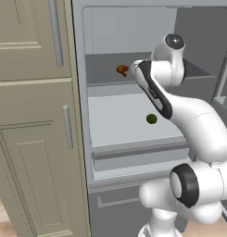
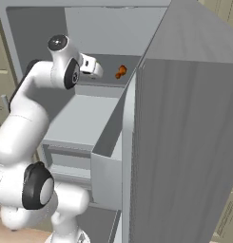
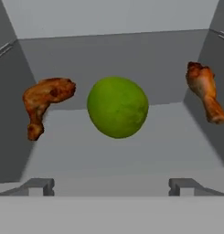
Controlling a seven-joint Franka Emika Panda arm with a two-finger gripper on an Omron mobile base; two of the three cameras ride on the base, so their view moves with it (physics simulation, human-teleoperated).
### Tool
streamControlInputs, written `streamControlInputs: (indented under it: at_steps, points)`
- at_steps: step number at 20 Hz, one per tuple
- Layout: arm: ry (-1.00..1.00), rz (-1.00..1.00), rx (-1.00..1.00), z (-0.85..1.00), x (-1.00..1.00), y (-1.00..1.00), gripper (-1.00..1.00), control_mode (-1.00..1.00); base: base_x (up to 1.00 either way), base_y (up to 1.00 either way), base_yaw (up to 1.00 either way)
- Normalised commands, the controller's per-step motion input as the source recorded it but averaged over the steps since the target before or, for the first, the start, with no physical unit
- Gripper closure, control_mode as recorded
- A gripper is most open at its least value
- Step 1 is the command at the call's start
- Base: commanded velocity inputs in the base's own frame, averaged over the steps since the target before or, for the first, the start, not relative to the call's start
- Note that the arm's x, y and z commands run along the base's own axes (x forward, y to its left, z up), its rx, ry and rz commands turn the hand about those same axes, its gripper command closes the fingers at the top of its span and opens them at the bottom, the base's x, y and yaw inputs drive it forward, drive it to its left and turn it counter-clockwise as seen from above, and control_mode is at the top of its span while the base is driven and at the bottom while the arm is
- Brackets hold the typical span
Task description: Place one lime and one chicken drumstick in each tupperware on the nearby counter, to pack two identical lunches.
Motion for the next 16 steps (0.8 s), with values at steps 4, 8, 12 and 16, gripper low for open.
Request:
streamControlInputs:
  at_steps: [4,8,12,16]
  points:
    - [-0.11,-0.06,0.09,0.0,0.42,-0.12,-1.0,-1.0,0.0,0.0,0.0]
    - [-0.1,-0.02,0.08,0.0,0.44,-0.06,-1.0,-1.0,0.0,0.0,0.0]
    - [-0.02,0.0,0.0,-0.01,0.4,0.0,-1.0,-1.0,0.0,0.0,0.0]
    - [0.0,0.0,0.0,0.0,0.37,0.0,-1.0,-1.0,0.0,0.0,0.0]
